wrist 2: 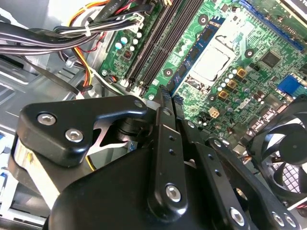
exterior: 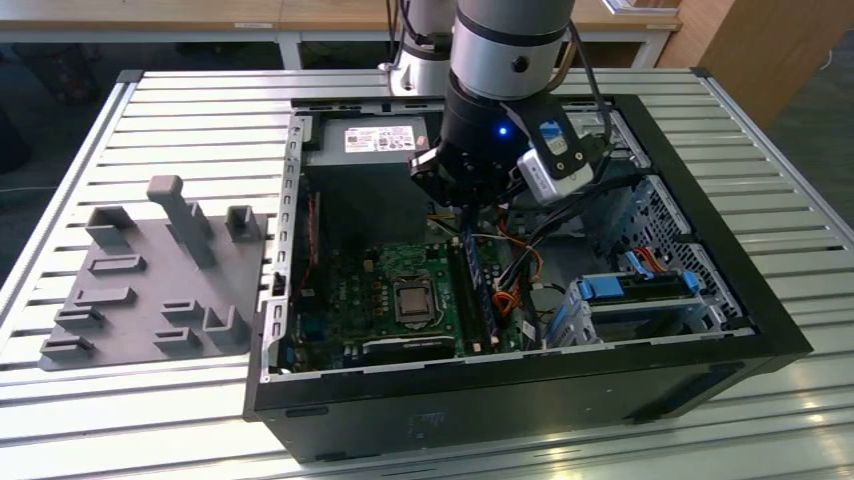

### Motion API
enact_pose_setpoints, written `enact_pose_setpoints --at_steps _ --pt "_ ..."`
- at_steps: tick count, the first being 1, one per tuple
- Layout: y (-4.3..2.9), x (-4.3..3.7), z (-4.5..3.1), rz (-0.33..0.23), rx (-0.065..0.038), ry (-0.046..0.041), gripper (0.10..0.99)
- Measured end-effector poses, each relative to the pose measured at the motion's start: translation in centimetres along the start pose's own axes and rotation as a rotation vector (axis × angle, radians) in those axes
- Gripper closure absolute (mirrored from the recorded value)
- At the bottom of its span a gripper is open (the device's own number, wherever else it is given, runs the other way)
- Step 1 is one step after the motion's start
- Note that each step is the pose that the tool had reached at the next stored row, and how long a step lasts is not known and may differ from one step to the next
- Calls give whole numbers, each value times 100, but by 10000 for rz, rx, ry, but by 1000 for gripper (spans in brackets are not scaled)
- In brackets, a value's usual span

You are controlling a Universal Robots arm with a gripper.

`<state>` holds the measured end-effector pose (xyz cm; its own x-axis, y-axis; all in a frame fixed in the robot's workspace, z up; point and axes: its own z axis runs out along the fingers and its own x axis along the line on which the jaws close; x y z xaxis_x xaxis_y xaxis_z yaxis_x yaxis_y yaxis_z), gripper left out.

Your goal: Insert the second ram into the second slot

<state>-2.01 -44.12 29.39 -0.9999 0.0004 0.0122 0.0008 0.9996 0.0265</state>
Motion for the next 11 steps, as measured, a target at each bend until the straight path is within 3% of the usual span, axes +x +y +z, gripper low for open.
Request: enact_pose_setpoints --at_steps 11 --pt "-5 1 16 3 -5 0 953"
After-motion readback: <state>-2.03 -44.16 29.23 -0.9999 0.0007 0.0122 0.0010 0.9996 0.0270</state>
